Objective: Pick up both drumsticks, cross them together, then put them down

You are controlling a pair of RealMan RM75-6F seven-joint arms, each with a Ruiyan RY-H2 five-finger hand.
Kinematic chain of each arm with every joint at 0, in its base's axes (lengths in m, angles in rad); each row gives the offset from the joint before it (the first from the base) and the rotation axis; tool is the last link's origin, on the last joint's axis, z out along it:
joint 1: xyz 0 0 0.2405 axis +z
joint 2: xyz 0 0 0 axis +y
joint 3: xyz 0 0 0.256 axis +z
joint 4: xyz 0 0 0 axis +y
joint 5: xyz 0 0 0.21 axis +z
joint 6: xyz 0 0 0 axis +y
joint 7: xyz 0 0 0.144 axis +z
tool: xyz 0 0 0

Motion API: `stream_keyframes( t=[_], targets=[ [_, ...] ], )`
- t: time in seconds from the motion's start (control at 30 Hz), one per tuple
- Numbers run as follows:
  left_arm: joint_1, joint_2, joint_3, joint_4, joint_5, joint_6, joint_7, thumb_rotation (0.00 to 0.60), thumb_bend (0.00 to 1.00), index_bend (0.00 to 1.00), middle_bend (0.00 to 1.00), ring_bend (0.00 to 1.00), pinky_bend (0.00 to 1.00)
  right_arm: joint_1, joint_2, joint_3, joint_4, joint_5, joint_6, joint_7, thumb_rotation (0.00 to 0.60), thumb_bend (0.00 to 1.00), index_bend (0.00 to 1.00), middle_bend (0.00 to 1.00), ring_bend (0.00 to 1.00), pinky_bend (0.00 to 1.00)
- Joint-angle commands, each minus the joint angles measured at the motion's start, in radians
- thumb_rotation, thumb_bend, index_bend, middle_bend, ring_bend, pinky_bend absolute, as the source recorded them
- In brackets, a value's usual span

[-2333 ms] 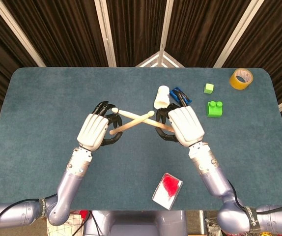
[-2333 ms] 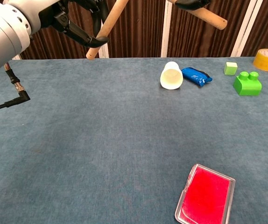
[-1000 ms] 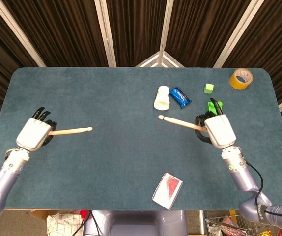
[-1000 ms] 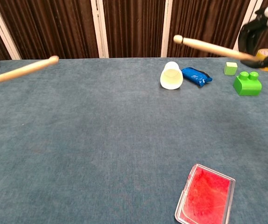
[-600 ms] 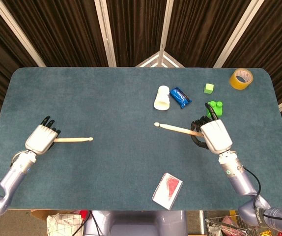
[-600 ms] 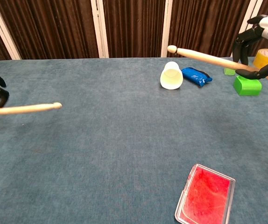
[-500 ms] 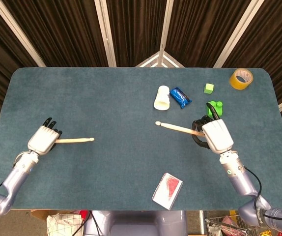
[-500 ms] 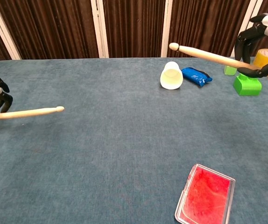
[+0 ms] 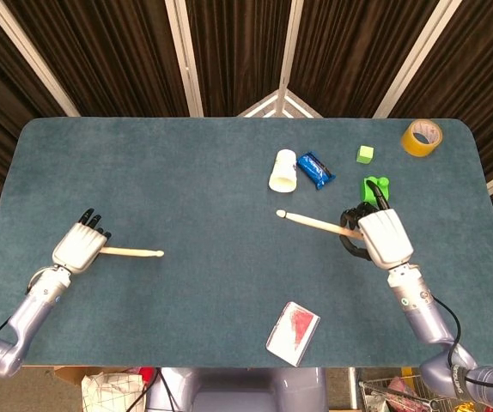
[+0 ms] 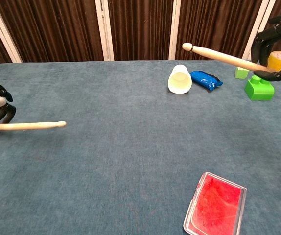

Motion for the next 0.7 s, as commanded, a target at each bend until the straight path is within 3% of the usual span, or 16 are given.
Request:
stream_keyframes(
  t=[0.03,0.37,0.7],
  targets=[
    [0.004,0.0,-0.003,-0.003,-0.011,-0.016,0.002,0.6,0.44,0.54,0.54,0.19,0.14,-0.003,0.002,0.004,-0.004,0.007,-0.007,0.005,0.6,0.45,0.75,0.64,0.44,0.01],
    [0.003,-0.007,-0.024,-0.035,-0.044,-0.054,0.043,0.6,0.44,0.51,0.52,0.17,0.14,-0.012,0.012,0.011,0.001,0.006,-0.018,0.013,0.6,0.45,0.75,0.64,0.44,0.01],
    [0.003,0.038,-0.058,-0.125,-0.106,-0.089,0.13,0.6,0.43,0.28,0.36,0.07,0.08,-0.014,0.017,0.018,0.008,0.013,-0.036,0.017,0.6,0.46,0.75,0.64,0.44,0.01]
  ],
)
